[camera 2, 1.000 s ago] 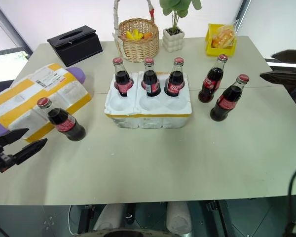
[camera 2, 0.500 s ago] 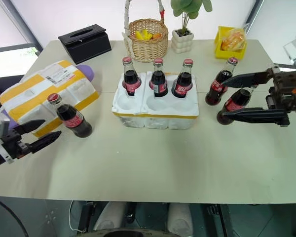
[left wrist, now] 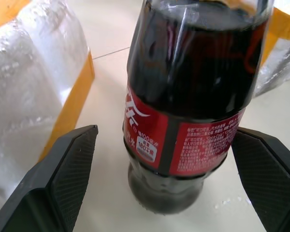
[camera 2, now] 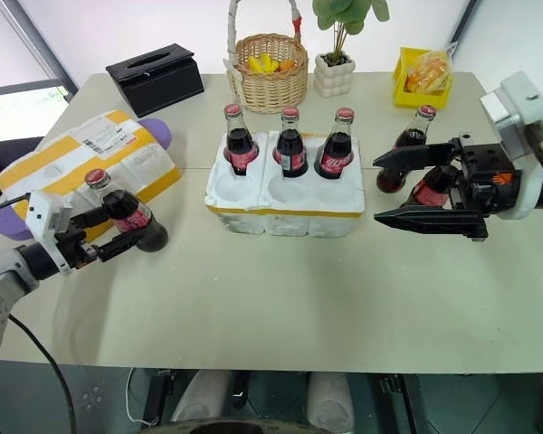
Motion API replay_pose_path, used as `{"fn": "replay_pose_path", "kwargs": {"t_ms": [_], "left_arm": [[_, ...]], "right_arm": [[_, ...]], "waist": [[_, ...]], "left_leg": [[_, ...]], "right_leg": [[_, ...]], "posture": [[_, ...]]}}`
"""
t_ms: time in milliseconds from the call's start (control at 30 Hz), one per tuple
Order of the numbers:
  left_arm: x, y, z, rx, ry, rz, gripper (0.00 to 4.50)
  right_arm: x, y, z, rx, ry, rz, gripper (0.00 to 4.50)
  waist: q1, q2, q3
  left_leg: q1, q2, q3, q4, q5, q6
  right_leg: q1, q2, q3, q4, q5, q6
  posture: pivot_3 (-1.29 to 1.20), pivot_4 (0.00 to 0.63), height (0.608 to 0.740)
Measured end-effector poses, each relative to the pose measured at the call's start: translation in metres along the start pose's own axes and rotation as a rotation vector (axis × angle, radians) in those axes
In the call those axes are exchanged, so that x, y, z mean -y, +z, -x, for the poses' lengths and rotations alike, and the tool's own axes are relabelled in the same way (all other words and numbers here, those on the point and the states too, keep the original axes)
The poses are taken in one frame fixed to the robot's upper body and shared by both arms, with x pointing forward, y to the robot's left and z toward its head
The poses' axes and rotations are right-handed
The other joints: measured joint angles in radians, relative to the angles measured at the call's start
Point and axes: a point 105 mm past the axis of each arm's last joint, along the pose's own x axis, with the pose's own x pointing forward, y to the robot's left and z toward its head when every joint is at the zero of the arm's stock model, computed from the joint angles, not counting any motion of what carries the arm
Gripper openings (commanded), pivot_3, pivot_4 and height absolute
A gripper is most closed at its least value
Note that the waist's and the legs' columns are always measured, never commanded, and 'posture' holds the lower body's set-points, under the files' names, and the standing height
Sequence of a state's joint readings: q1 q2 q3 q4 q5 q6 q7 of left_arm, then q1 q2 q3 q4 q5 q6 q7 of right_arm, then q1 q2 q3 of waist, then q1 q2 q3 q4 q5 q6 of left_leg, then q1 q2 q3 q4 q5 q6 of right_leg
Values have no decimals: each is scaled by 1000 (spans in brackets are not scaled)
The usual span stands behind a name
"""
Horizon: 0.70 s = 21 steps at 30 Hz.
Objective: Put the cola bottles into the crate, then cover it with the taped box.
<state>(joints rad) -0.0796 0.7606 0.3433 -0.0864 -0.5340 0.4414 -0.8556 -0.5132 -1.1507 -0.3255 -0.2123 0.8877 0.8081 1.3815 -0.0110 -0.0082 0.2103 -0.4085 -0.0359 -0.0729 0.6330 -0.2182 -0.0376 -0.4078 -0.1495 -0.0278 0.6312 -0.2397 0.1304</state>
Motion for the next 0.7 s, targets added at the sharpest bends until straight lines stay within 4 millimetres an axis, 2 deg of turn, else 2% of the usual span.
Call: {"fn": "replay_pose_path", "kwargs": {"t_ms": [200,333,600,700], "left_arm": [[-1,1,-12,39,-2,28,4445],[6,4,-23,63,-34,37,4445],[10,0,-27,73,-33,68,4445],[12,-2,-28,75,-38,77,3542]], "right_arm": [[2,-2,-2,5,-11,-8,4500],[3,-2,-5,9,-7,-19,4500],[3,0,-7,14,-1,-20,4500],[3,3,-8,14,1,-11,4500]], "waist": [[0,-1,0],[0,-1,0],[-1,-1,0],[0,-1,0]], "left_leg": [[0,0,0,0,0,0],[0,0,0,0,0,0],[0,0,0,0,0,0],[0,0,0,0,0,0]], "right_leg": [[0,0,0,0,0,1],[0,0,0,0,1,1],[0,0,0,0,1,2],[0,0,0,0,1,2]], "posture": [[0,150,740],[0,150,740],[0,150,740],[0,150,740]]}}
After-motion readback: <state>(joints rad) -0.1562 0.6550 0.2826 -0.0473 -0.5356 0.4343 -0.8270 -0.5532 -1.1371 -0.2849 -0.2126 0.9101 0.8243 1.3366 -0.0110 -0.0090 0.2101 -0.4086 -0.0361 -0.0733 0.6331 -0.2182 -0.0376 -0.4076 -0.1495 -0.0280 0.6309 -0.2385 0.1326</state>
